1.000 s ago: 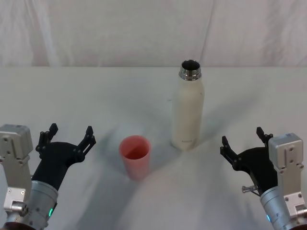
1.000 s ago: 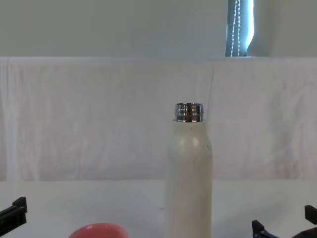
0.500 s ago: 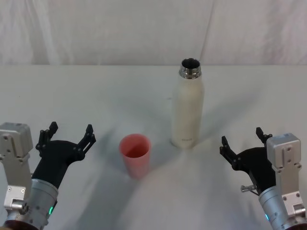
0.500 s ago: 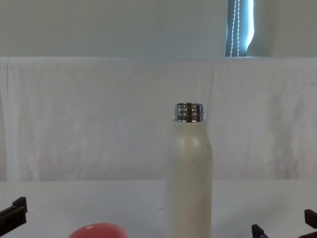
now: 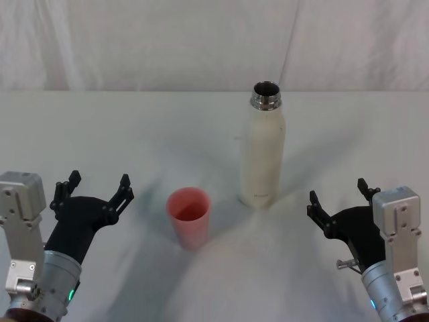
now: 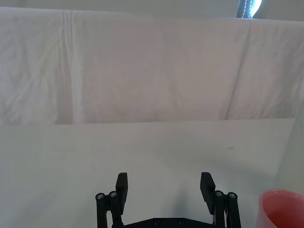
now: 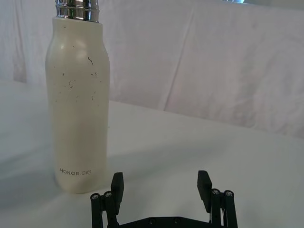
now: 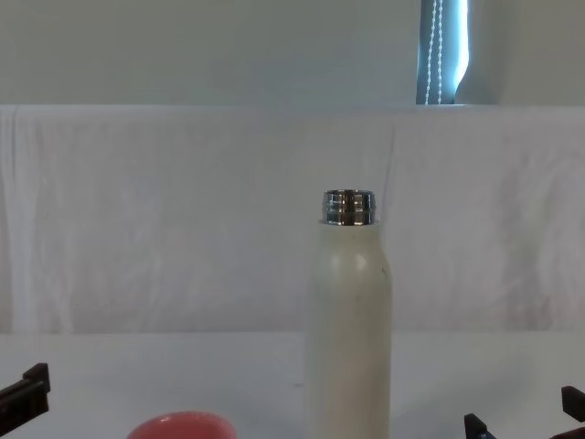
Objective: Grasp the thermos with one hand and pour water into the cup lid.
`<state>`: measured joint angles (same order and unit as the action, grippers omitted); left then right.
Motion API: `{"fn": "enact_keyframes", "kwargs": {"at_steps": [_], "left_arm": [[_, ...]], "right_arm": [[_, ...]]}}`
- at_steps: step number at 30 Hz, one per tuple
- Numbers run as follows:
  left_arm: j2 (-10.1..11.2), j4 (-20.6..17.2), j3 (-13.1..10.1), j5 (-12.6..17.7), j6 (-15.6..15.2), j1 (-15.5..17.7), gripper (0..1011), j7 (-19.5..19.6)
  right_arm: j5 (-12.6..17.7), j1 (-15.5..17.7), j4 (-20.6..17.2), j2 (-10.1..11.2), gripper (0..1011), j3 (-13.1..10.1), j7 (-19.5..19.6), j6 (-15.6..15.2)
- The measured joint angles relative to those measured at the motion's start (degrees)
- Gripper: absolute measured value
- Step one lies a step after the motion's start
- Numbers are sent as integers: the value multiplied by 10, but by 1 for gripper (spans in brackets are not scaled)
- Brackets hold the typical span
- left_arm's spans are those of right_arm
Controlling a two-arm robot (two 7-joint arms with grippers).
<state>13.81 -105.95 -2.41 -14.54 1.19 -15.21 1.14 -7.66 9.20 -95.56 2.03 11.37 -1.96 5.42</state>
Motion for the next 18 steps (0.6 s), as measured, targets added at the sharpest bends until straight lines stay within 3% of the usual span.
{"fn": "enact_keyframes", "kwargs": {"at_steps": [18], "left_arm": [[0,0,0,0,0,0,1001,0]], "right_arm": [[1,0,-1,0,1001,0,-1,0]]}}
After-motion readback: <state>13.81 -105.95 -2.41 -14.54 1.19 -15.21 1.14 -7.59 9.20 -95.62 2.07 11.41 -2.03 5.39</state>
